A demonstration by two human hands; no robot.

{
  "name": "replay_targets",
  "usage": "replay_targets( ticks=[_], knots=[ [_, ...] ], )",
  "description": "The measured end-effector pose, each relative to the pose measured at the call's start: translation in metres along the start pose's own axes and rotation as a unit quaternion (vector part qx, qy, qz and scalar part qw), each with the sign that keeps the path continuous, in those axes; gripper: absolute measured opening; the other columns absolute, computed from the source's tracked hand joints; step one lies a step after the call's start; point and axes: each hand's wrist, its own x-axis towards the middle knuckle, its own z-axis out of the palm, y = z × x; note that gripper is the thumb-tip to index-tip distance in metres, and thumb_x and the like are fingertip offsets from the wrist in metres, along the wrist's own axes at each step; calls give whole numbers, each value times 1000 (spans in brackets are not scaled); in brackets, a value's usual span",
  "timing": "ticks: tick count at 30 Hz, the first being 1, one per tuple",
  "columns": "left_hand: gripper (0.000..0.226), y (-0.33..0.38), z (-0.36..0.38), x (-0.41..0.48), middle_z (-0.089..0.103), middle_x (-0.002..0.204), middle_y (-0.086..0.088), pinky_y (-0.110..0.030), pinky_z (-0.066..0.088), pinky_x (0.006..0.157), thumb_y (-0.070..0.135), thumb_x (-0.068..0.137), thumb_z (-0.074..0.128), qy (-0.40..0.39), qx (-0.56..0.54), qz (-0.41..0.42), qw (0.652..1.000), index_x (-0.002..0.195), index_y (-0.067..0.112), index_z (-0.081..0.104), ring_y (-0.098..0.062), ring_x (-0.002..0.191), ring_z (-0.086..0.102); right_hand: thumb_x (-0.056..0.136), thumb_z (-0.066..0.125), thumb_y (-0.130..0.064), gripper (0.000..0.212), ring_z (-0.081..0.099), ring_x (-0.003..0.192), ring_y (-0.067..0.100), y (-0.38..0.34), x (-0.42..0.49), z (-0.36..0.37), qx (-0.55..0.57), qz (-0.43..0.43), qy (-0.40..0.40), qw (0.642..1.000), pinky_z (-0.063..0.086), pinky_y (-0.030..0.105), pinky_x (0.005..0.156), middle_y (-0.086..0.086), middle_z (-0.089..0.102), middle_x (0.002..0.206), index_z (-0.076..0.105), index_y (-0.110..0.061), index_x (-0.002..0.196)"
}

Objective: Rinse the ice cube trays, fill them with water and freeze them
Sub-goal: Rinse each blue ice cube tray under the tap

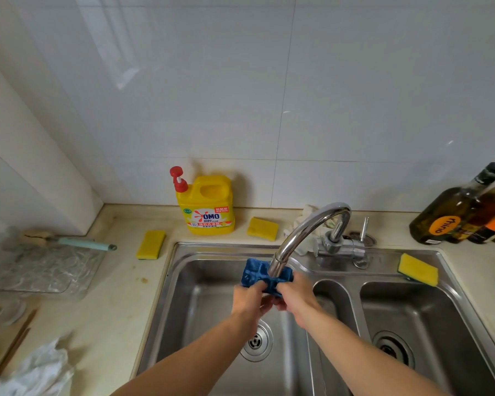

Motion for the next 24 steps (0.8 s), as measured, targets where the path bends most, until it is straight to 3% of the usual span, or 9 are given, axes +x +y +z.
replay_targets(
  ticks=[3,5,9,12,15,20,24],
  knots=[
    [22,3,5,1,74,95,-26,-45,62,72,-6,94,48,25,-51,-20,998,111,-2,62,-35,87,73,87,53,-1,23,69,62,21,1,-2,2,-61,-32,-2,998,53,26,49,14,74,88,63,-14,104],
    [28,12,3,7,73,99,-23,-41,62,72,-10,91,44,48,-7,18,999,108,3,62,-34,92,72,88,58,-7,17,67,57,17,2,-3,0,-91,-44,-14,995,54,26,49,13,73,86,58,-18,102],
    [32,26,-6,15,74,97,-16,-37,62,68,-6,90,41,47,90,62,993,105,13,62,-29,89,72,88,68,-18,25,71,70,17,4,-1,-5,-79,-7,-90,993,61,31,60,9,74,98,53,-24,107],
    [31,29,-8,19,70,103,-13,-46,60,86,-1,90,43,50,148,91,984,114,15,56,-29,96,68,91,65,-18,23,73,70,26,4,1,-5,4,25,-137,990,61,36,60,14,75,99,59,-16,114],
    [29,34,-5,19,69,103,-10,-46,57,92,0,89,45,32,168,106,980,110,17,56,-26,97,67,95,58,-10,13,73,65,31,1,2,-3,58,36,-114,991,56,34,54,13,78,81,64,-9,106],
    [40,35,-5,14,67,112,-10,-48,58,93,-3,89,52,-23,199,95,975,126,13,50,-26,103,67,95,44,0,23,65,51,24,2,3,-1,-27,16,-63,998,51,30,47,16,75,70,66,-5,97],
    [40,25,-7,4,67,115,-14,-42,59,82,-2,88,52,-75,122,47,989,125,13,50,-29,104,67,98,45,-3,22,62,48,21,7,7,-3,-34,6,-25,999,49,29,46,13,72,62,65,-5,94]
  ],
)
